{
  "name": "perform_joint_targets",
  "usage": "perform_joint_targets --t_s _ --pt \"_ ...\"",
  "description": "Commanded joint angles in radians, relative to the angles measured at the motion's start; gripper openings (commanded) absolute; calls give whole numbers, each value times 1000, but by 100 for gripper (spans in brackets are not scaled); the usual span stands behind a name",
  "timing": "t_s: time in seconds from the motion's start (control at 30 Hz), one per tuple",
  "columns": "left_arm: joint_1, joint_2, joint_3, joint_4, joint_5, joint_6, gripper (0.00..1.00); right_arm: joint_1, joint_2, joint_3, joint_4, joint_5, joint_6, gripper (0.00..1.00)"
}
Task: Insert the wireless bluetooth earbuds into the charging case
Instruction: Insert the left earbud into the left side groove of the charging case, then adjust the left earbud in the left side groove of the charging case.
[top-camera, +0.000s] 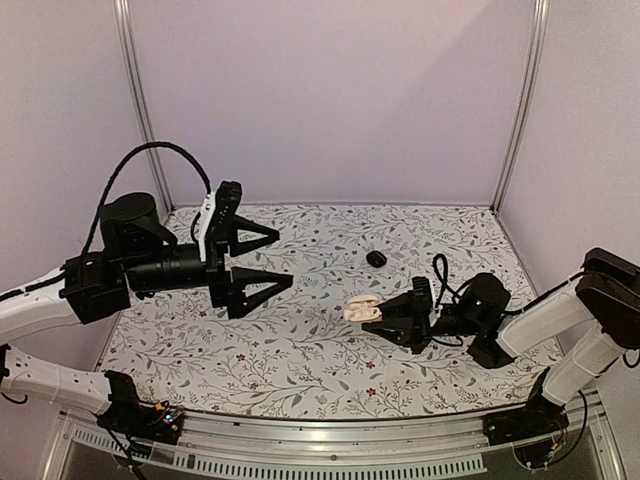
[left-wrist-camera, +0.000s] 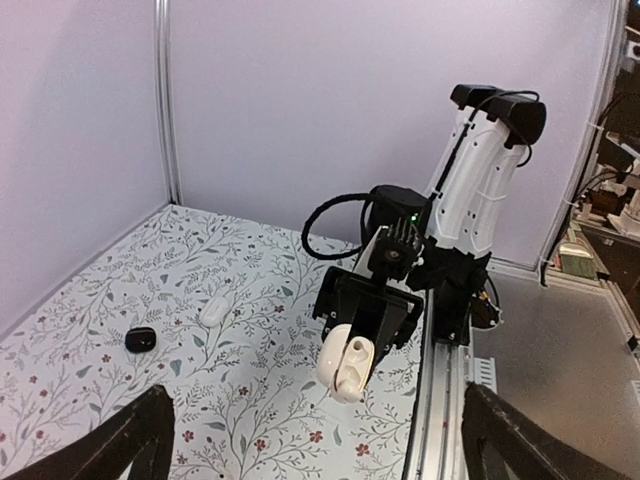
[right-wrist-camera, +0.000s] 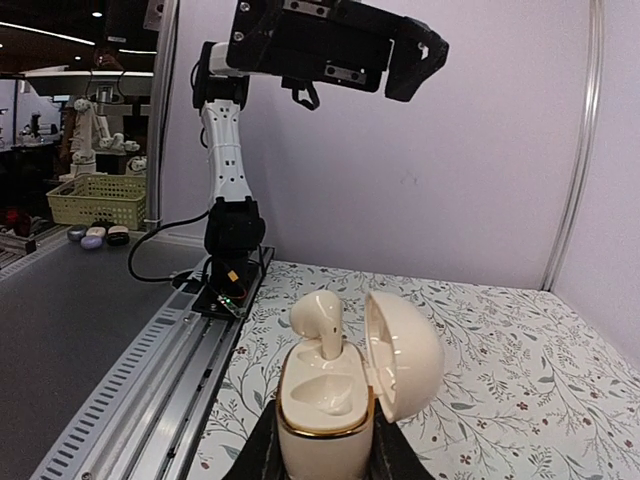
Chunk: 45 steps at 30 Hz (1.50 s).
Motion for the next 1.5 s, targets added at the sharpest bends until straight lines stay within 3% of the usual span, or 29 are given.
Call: perform_joint_targets --t_s 0.0,0.2,0.47,1.47 --pt "-19 60 17 -29 20 216 100 -15 17 61 81 -218 158 0" --pt "-90 152 40 -76 -6 362 100 -24 75 100 151 -336 281 0" --pt "-143 243 98 -120 -40 450 100 -25 115 122 180 -378 328 0" --pt "-152 334 136 -89 -3 495 97 -25 161 141 213 -385 381 0"
